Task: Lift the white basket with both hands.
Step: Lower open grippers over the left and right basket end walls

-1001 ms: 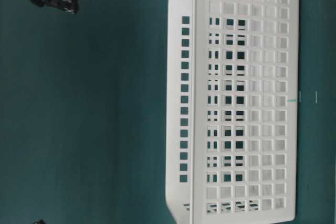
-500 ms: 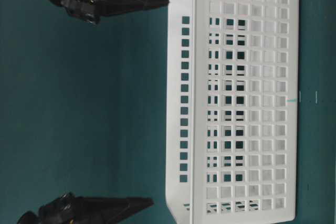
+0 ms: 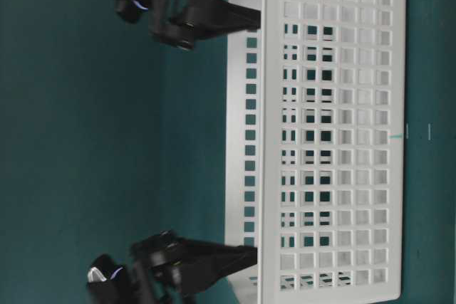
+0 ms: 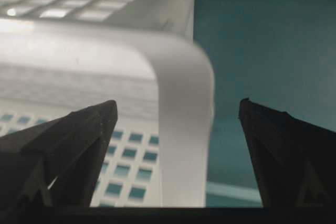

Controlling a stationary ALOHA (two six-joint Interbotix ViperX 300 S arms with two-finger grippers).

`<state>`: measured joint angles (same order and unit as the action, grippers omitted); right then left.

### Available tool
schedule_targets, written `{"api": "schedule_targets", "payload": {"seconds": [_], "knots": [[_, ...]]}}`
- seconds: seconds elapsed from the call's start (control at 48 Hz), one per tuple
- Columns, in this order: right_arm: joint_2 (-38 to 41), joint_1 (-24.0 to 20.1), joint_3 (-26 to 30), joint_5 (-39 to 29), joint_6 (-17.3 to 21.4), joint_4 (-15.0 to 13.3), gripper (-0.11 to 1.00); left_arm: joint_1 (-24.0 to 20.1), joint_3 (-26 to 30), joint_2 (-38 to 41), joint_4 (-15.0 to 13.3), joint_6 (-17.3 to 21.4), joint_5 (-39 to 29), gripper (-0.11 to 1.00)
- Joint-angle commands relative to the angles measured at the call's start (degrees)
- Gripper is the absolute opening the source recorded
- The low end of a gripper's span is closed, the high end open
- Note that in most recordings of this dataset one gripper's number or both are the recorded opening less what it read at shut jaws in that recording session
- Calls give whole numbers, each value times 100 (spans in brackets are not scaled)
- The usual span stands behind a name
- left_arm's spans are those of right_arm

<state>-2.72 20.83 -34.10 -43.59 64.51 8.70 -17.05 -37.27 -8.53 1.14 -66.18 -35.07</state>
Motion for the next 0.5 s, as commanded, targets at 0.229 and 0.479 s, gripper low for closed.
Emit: {"api": "schedule_targets", "payload": {"seconds": [0.229, 0.479], "knots": [[149, -105, -26, 308, 26, -18, 95, -26, 35, 211, 18, 0, 220, 94], [158, -114, -26, 308, 35, -9, 95, -18, -9, 202, 9, 0, 281, 92]]}}
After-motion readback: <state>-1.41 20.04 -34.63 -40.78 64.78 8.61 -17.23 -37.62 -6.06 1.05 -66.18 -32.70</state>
